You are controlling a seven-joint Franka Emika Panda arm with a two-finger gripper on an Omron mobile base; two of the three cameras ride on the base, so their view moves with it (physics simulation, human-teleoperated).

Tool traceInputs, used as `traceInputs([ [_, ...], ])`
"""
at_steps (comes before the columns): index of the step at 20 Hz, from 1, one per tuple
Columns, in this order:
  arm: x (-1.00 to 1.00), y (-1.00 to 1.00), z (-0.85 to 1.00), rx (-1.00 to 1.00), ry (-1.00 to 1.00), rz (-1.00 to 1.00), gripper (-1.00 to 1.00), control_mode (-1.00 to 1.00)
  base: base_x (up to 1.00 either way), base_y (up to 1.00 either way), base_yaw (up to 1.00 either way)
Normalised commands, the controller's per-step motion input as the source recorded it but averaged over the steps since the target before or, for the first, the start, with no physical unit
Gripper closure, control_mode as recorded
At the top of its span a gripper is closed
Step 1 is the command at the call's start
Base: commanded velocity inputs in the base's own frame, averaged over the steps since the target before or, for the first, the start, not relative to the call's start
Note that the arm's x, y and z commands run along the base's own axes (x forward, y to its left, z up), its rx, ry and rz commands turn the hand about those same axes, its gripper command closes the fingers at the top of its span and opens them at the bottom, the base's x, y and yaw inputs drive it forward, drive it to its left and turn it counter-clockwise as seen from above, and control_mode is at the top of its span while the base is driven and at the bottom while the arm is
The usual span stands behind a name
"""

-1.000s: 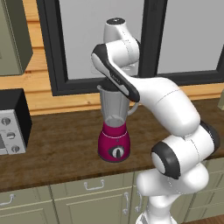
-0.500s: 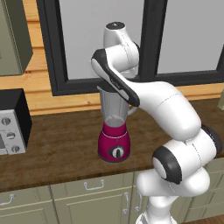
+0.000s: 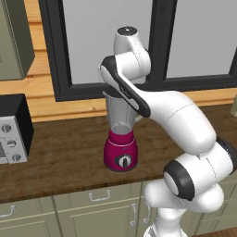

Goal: Close the lid blender by securely placing the lid on top.

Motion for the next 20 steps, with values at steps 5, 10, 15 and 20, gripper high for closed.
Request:
traceInputs([
  [5,0.00,0.00,-0.47,0.00,0.00,0.09,-1.00,-1.00,0.00,0.00,0.00],
  [10,0.00,0.00,-0.38,0.00,0.00,0.09,-1.00,-1.00,0.00,0.00,0.00],
  [15,-0.19,0.00,-0.30,0.00,0.00,0.09,-1.00,-1.00,0.00,0.00,0.00],
  [20,-0.55,0.00,-0.21,-0.02,0.00,0.07,-1.00,-1.00,0.00,0.00,0.00],
])
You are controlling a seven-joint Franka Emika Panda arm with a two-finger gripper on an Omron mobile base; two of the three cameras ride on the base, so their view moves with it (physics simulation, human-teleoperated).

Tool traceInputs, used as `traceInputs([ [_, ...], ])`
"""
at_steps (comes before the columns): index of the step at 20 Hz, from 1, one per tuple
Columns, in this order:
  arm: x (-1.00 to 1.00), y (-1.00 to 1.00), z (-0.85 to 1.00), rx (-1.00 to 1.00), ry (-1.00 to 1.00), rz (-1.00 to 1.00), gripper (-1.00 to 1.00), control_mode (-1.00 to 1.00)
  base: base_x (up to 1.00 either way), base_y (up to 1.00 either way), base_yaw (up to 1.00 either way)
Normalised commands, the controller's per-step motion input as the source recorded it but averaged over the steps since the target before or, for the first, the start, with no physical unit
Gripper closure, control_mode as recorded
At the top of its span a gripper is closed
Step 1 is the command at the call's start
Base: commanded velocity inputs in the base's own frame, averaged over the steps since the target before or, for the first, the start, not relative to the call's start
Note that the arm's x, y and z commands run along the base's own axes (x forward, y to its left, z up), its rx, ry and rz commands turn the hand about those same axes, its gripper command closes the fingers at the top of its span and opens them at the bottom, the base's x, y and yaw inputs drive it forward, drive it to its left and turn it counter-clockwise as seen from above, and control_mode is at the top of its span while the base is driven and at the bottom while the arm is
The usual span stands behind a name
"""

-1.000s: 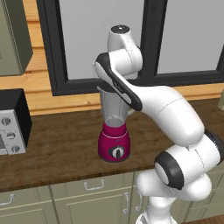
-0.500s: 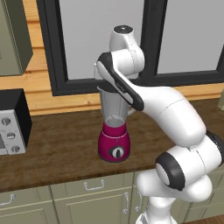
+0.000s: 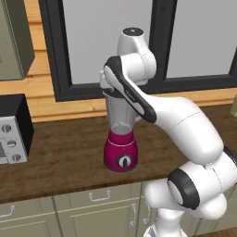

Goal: Close the lid blender by securely placing the lid on top.

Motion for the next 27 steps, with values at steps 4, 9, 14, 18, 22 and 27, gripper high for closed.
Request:
traceInputs([
  [4,-0.80,-0.12,-0.12,-0.01,0.00,0.03,-1.00,-1.00,0.00,0.00,0.00],
  [9,-0.95,-0.27,-0.01,0.00,-0.05,0.01,-1.00,-1.00,0.00,0.00,0.00],
  [14,-0.75,-0.48,-0.07,0.08,-0.21,0.02,-1.00,-1.00,0.00,0.00,0.00],
  [18,-0.25,-0.43,-0.14,0.10,-0.08,0.03,-1.00,-1.00,0.00,0.00,0.00],
  [22,-0.18,-0.49,-0.13,0.13,-0.07,0.01,-1.00,-1.00,0.00,0.00,0.00],
  [27,-0.09,-0.23,-0.04,0.04,-0.03,0.00,-1.00,-1.00,0.00,0.00,0.00],
])
